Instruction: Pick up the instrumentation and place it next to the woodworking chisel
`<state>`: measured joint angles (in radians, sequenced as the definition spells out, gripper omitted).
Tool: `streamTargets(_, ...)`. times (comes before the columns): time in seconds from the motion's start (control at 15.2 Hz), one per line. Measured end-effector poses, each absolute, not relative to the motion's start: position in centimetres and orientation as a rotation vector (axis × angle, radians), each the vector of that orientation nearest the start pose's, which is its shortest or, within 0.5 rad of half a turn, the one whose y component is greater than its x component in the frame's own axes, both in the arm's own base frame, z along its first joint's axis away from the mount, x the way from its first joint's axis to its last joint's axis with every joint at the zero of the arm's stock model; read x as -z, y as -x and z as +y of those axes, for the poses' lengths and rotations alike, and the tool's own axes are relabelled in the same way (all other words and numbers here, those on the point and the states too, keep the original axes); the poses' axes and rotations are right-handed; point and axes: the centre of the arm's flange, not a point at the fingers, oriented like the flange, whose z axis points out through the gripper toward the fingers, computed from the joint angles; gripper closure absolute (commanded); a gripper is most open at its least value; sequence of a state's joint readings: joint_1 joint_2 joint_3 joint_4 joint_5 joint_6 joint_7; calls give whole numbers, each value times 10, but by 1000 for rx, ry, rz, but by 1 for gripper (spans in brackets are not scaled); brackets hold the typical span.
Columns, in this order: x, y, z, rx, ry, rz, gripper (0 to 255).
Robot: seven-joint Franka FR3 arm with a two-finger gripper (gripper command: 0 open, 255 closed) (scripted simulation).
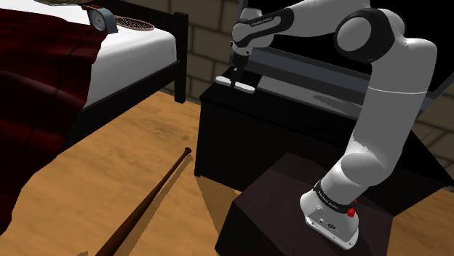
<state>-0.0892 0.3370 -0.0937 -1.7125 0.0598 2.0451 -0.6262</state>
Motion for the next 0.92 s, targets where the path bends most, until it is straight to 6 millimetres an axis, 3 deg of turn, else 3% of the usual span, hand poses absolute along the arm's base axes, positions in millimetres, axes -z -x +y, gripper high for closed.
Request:
streamTargets(0.66, -445, -639, -110, 10, 3051, -652, 255)
streamTargets(0.92, -447, -606, -135, 8, 3051, -652, 255)
